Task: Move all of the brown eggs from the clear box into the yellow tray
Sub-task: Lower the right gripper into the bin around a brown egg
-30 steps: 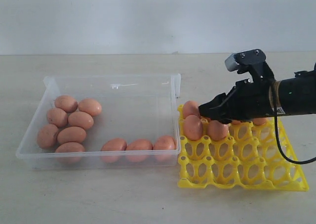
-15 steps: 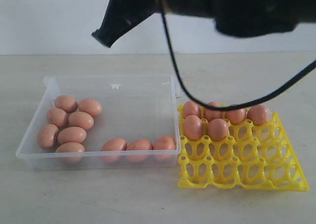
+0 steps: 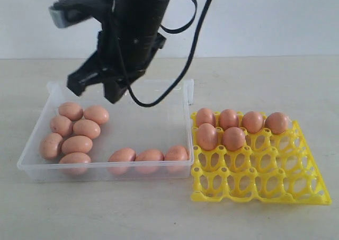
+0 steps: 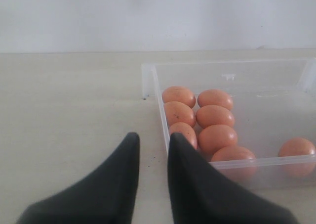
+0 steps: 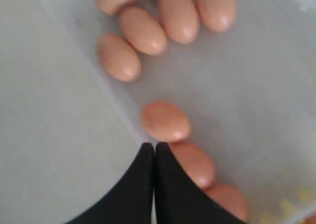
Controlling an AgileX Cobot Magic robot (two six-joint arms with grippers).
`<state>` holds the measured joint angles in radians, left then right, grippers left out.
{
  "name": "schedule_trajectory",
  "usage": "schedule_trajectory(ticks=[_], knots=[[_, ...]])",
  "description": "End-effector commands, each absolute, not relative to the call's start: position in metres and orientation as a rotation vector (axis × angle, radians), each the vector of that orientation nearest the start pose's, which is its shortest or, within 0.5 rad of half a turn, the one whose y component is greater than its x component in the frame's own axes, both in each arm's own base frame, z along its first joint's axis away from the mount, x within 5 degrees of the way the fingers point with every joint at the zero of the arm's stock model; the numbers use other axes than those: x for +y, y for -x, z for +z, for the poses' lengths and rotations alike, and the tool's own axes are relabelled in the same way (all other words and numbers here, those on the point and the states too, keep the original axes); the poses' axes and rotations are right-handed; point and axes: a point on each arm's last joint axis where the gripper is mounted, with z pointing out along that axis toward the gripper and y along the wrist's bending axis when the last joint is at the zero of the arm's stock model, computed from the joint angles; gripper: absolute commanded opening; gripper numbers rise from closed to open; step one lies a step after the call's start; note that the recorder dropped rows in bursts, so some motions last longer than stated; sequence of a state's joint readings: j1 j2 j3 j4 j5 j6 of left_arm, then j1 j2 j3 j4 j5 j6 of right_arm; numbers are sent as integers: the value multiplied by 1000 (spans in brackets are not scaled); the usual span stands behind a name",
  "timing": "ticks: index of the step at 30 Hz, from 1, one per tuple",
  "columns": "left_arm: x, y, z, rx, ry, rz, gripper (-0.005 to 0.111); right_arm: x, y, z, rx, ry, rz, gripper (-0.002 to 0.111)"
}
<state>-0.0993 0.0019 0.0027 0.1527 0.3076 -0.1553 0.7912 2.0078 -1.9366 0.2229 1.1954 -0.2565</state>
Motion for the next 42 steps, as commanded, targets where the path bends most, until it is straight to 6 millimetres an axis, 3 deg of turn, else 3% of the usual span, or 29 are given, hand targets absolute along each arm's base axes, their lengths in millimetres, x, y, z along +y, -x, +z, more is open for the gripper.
schedule_trajectory(ticks=[1, 10, 14, 18, 20, 23, 25, 27, 31, 38, 42], knots=[[-2, -54, 186, 1789, -38, -52, 22, 340, -299, 316, 2324, 1450, 650, 0], [-2, -54, 186, 1789, -38, -52, 22, 350, -306, 285, 2385, 1479, 671, 0], [-2, -54, 186, 1789, -38, -52, 22, 362, -322, 277, 2213, 1439, 634, 0], [-2, -54, 186, 1787, -38, -52, 22, 363, -333, 249, 2173, 1572, 488, 1], [-2, -54, 186, 1787, -38, -52, 22, 358, -335, 233, 2223, 1646, 404, 9], [-2, -54, 186, 1787, -38, -52, 22, 357, -338, 217, 2225, 1717, 343, 32], [-2, -54, 186, 1787, -38, -52, 22, 358, -339, 211, 2142, 1818, 320, 46], [-2, -54, 186, 1787, -38, -52, 22, 359, -340, 206, 2033, 1942, 295, 52], [-2, -54, 186, 1787, -38, -52, 22, 356, -344, 194, 1777, 2209, 163, 57], [-2, -54, 186, 1787, -38, -52, 22, 356, -342, 191, 1768, 2243, 178, 57], [-2, -54, 186, 1787, -38, -52, 22, 353, -334, 190, 1634, 2419, 237, 57]])
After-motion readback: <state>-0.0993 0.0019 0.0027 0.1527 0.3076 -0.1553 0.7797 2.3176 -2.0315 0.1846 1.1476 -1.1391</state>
